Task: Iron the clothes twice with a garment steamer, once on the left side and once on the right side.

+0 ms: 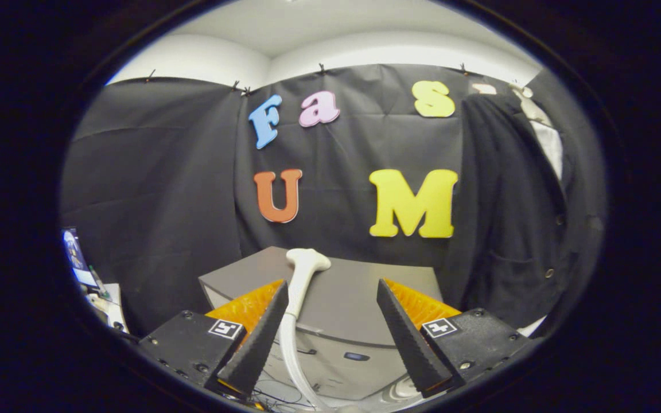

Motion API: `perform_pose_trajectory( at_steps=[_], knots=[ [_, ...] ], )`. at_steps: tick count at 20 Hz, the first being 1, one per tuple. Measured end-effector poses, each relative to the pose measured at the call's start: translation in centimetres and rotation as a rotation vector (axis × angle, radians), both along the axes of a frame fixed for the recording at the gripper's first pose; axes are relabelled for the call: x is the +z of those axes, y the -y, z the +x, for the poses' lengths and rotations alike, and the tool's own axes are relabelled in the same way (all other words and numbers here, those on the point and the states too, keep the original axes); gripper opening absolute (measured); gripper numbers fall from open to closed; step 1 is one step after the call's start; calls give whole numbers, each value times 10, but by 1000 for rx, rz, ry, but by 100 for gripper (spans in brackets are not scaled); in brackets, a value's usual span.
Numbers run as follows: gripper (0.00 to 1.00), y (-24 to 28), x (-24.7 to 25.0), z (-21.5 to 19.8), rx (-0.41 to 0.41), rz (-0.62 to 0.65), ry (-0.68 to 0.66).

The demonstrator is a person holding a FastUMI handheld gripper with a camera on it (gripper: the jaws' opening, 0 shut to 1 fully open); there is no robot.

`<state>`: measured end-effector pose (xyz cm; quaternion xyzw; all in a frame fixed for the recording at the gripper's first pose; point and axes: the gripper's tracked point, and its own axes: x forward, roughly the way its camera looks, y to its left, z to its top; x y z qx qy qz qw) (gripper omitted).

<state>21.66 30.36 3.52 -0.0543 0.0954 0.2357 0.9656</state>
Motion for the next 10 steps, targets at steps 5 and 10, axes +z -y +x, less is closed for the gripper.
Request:
perform_pose_trajectory(
  at_steps=[5, 10],
  knots=[
    [97, -61, -47, 59, 56, -47, -188],
    [90, -99, -81, 94, 78, -114, -289]
  ],
)
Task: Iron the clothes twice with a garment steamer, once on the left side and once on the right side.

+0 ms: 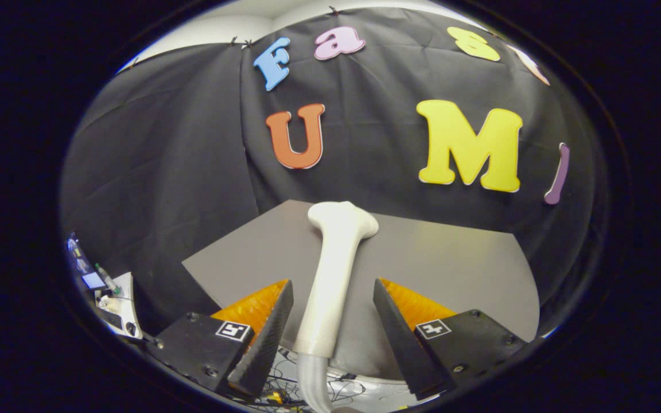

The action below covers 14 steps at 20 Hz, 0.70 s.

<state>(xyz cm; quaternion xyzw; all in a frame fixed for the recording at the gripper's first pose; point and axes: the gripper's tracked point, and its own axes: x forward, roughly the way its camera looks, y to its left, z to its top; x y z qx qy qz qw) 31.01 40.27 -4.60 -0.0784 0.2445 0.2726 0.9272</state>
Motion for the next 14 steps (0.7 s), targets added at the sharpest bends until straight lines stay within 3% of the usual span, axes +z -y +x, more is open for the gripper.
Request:
perform_pose_trajectory(
  at_steps=[3, 4, 5, 7, 14],
  knots=[
    [82, -12, -22, 5, 3, -29, -73],
    [78, -12, -21, 10, -5, -32, -34],
    [67, -9, -23, 11, -17, -64, -44],
    [56, -12, -20, 14, -25, -59, -40],
    [39, -13, -20, 4, -9, -27, -48]
  ],
)
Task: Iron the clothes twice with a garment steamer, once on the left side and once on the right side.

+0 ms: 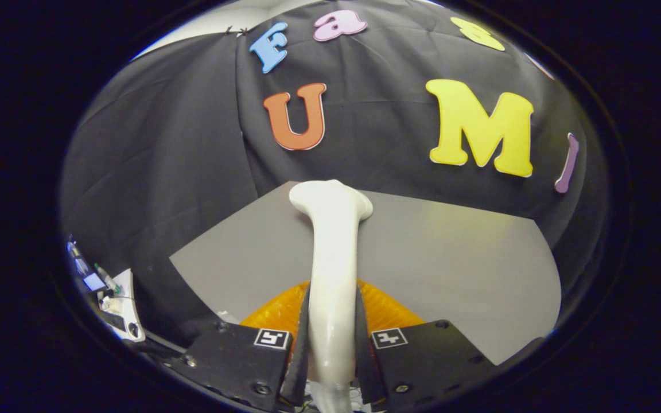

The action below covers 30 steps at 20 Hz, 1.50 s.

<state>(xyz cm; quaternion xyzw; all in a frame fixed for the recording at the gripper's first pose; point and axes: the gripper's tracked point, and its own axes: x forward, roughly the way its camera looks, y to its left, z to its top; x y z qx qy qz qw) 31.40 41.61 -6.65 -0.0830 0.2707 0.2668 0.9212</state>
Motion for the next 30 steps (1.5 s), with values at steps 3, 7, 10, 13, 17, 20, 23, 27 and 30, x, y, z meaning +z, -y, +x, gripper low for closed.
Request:
perform_pose_trajectory(
  at_steps=[3, 7, 10, 13, 17, 20, 23, 27, 30],
  knots=[
    [38, 11, 0, -28, 6, -6, 3],
    [38, 45, 7, -55, -24, 3, 9],
    [38, 81, 18, -77, -61, 23, 17],
    [38, 129, 30, -100, -117, 40, 30],
    [38, 205, 43, -131, -228, 69, 48],
    [37, 270, 59, -155, -330, 91, 69],
    [37, 328, 85, -173, -418, 107, 117],
    [37, 396, 127, -192, -513, 163, 178],
    [37, 437, 169, -196, -555, 171, 276]
  ],
)
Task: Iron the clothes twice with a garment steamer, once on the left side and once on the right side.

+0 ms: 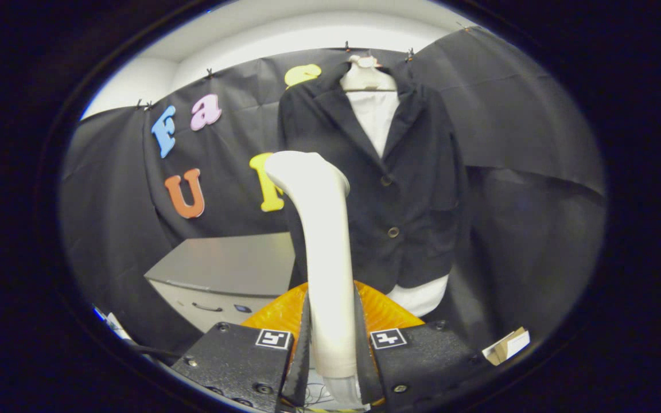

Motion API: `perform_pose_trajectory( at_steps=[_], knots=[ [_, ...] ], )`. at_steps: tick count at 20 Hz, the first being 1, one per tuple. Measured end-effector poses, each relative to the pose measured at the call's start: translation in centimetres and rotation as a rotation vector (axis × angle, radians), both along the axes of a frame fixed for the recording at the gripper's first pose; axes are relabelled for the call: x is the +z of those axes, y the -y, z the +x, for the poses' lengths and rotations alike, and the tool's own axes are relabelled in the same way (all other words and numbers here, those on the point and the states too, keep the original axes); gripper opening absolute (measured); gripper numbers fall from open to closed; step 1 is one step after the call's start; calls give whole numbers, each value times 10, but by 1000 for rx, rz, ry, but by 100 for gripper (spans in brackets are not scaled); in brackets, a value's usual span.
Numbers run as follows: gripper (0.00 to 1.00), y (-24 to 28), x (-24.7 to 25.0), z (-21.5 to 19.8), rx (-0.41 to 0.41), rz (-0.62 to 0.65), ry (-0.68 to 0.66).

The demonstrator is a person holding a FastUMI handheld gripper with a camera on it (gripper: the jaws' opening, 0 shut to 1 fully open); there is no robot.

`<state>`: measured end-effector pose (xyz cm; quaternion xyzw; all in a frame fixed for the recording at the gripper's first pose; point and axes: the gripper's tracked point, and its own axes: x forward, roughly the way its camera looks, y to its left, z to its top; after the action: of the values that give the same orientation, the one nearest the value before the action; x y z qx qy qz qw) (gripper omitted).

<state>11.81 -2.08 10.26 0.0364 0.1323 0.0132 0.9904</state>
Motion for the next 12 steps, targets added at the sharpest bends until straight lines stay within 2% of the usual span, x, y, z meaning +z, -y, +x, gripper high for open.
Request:
perform_pose_trajectory(
  at_steps=[6, 12],
  knots=[
    [37, 24, 80, 44, -23, -23, 153],
    [37, 11, 111, 101, -9, -40, 211]
  ],
)
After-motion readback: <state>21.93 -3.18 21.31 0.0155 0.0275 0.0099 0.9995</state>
